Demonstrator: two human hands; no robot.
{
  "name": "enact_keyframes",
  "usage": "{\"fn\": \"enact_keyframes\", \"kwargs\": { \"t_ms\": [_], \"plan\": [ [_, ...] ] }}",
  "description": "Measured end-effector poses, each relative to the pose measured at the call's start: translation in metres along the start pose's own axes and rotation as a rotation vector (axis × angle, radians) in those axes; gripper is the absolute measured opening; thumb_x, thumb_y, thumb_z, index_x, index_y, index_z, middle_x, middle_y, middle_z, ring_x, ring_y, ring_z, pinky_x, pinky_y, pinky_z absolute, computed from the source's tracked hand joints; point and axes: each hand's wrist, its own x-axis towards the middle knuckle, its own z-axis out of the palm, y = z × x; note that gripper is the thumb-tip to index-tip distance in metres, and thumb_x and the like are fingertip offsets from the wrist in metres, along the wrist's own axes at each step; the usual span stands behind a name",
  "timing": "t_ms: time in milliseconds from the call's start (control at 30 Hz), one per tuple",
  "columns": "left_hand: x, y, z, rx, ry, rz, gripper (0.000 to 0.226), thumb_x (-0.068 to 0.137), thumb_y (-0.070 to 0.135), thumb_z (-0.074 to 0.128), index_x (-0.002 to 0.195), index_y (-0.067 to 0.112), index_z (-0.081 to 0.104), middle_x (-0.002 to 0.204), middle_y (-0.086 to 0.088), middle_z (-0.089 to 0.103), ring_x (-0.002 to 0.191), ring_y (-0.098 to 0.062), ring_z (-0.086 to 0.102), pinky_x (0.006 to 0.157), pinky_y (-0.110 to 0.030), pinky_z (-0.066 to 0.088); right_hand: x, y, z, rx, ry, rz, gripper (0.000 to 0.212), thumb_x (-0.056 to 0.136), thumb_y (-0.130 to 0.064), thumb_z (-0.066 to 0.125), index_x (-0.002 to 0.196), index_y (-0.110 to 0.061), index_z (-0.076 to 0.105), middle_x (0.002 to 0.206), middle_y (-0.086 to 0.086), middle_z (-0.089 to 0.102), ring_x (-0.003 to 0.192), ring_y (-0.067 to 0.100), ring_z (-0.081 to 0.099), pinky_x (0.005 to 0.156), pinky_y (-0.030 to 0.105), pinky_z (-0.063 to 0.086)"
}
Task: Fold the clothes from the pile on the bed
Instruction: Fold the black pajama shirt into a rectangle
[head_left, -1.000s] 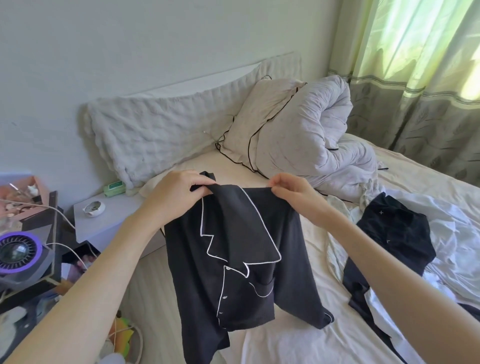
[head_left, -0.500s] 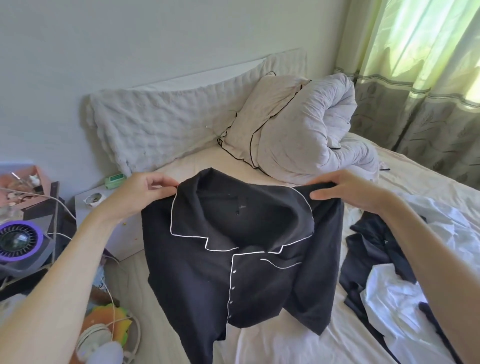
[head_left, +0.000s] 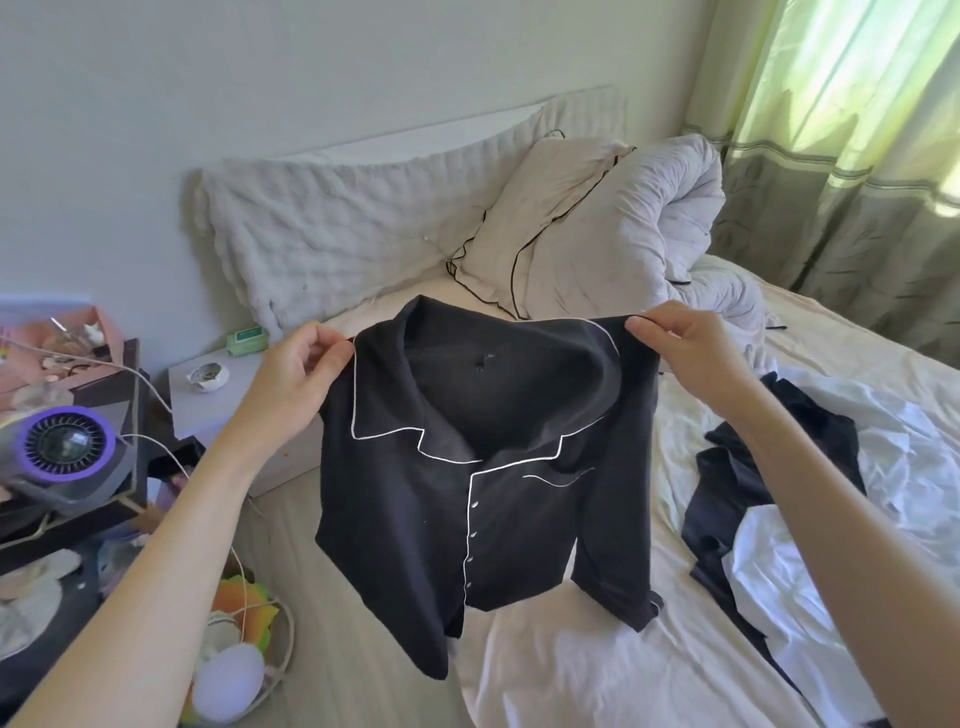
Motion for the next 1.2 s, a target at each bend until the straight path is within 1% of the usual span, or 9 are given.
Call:
{"fn": "enact_keyframes", "kwargs": {
  "t_ms": [133,333,500,600,700,833,967,1100,1200],
  "plan": [
    [-0.016,0.017,-0.010,-0.034,0.056,0.068,0.022,0.096,0.016,0.050,0.078,0.028,0.051,0.076,0.012,0.059,0.064,0.012,0.054,0.063,-0.003,0.039,-0.026,-0.028,0.006,0.125,0.145,0.062,0.009,0.089,-0.010,0.062,0.086,-0.012,0.070,0.073,-0.004,0.064,0.071,0.006,0.056,0.074,0.021,0.047],
    [-0.033,0.058,-0.049,-0.005,0.125,0.207,0.022,0.097,0.017,0.049,0.079,0.031,0.045,0.079,0.013,0.056,0.069,0.014,0.053,0.067,-0.004,0.039,-0.053,-0.086,-0.005,0.001,0.277,-0.044,0.010,0.088,-0.011,0.063,0.083,-0.020,0.065,0.074,-0.010,0.063,0.063,-0.010,0.056,0.066,0.005,0.042],
    [-0.056,0.083,-0.074,0.033,0.162,0.301,0.019,0.092,0.021,0.058,0.077,0.031,0.053,0.078,0.017,0.061,0.074,0.009,0.056,0.068,-0.003,0.039,-0.086,-0.117,-0.010,-0.103,0.367,-0.022,0.014,0.092,-0.023,0.056,0.082,-0.032,0.061,0.083,-0.013,0.063,0.086,0.012,0.058,0.086,0.036,0.047],
    [-0.064,0.093,-0.085,-0.022,0.179,0.302,0.020,0.090,0.021,0.060,0.074,0.033,0.055,0.076,0.012,0.062,0.071,0.001,0.057,0.067,-0.006,0.041,-0.103,-0.132,-0.008,-0.092,0.382,-0.020,0.015,0.094,-0.019,0.052,0.082,-0.019,0.060,0.080,-0.004,0.059,0.077,0.010,0.051,0.078,0.033,0.044],
    [-0.063,0.105,-0.098,-0.030,0.206,0.322,0.020,0.090,0.022,0.061,0.075,0.034,0.056,0.077,0.017,0.061,0.070,0.008,0.056,0.067,-0.003,0.039,-0.110,-0.153,-0.012,-0.111,0.439,-0.062,0.025,0.097,-0.020,0.045,0.084,-0.002,0.056,0.072,0.000,0.050,0.066,0.010,0.039,0.062,0.025,0.034],
    [-0.051,0.111,-0.107,-0.073,0.211,0.321,0.017,0.091,0.024,0.060,0.076,0.033,0.058,0.075,0.019,0.062,0.066,0.013,0.055,0.065,-0.004,0.039,-0.104,-0.177,-0.016,-0.201,0.532,-0.146,0.029,0.098,-0.021,0.040,0.078,-0.005,0.052,0.068,0.002,0.049,0.065,0.013,0.041,0.062,0.028,0.031],
    [-0.029,0.092,-0.102,-0.094,0.179,0.251,0.015,0.090,0.028,0.060,0.076,0.032,0.060,0.074,0.017,0.065,0.066,0.009,0.057,0.072,-0.019,0.042,-0.076,-0.177,-0.008,-0.281,0.577,-0.163,0.029,0.098,-0.020,0.040,0.089,0.001,0.058,0.082,0.011,0.057,0.079,0.024,0.048,0.068,0.030,0.032],
    [0.004,0.055,-0.082,-0.078,0.127,0.189,0.013,0.091,0.030,0.057,0.078,0.030,0.060,0.076,0.010,0.067,0.070,0.000,0.058,0.072,-0.021,0.042,-0.029,-0.144,0.016,-0.321,0.538,-0.047,0.034,0.099,-0.022,0.038,0.075,-0.002,0.052,0.066,0.001,0.048,0.077,0.025,0.045,0.063,0.029,0.026],
    [0.041,0.020,-0.061,-0.041,0.087,0.146,0.015,0.092,0.028,0.056,0.078,0.028,0.058,0.077,0.008,0.066,0.072,-0.005,0.058,0.070,-0.023,0.042,0.018,-0.106,0.037,-0.324,0.468,0.061,0.038,0.099,-0.024,0.040,0.069,-0.001,0.048,0.070,0.007,0.048,0.077,0.026,0.045,0.065,0.031,0.027]
  ]
}}
